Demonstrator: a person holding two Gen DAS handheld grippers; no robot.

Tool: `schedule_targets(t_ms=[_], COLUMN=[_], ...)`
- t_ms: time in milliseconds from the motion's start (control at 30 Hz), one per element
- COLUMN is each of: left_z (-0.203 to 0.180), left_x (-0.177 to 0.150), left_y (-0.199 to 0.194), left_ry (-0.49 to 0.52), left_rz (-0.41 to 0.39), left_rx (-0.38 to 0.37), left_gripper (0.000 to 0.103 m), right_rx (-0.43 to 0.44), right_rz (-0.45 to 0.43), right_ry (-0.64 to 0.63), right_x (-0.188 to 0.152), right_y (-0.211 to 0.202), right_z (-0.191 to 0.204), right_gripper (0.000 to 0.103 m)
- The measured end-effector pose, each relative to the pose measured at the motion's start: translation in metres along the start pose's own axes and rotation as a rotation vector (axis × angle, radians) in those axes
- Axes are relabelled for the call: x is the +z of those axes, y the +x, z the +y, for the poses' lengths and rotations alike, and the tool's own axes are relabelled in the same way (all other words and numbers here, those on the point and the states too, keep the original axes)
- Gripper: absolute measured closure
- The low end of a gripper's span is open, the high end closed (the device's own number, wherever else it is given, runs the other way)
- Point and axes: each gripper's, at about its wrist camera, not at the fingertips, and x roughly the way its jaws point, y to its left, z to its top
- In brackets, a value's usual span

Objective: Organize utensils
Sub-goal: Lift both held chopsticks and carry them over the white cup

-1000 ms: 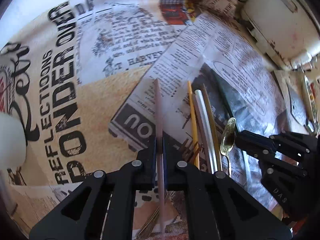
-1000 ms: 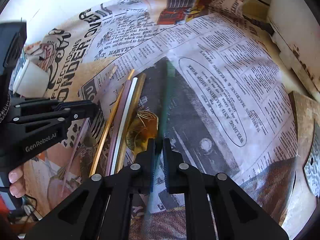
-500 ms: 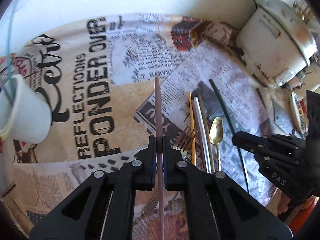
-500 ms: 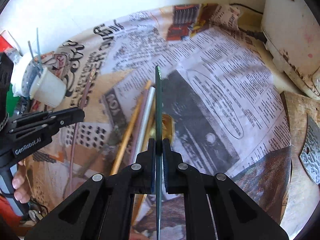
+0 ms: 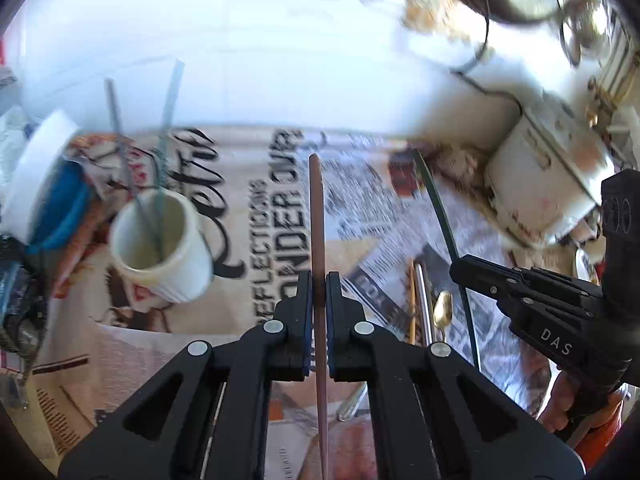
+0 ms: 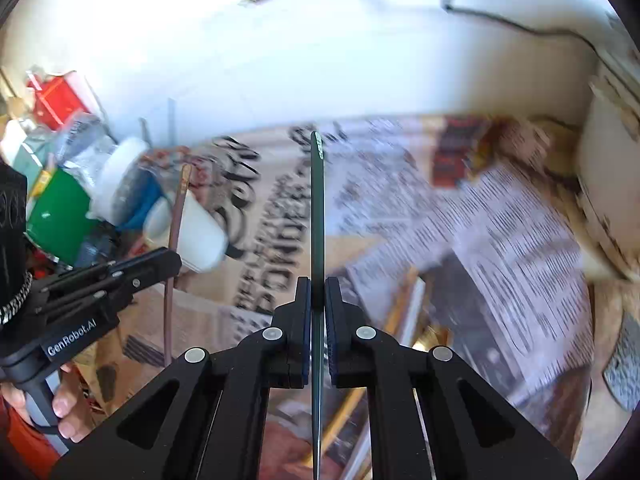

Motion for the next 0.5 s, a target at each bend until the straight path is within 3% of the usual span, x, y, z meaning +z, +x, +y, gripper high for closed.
schedule_targets(t_ms=[500], left_z=[0.084], left_x=[0.036], left_y=[-0.076], left_ry=[-0.106], left_rz=[-0.234], left_rx=[0.121], left_gripper=[0.099], right_rx=[0.108], right_rz=[-0.142], right_ry=[-0.147], right_x=[0.062], right_y=[0.007], right_z=[0.107], right_gripper=[0.097])
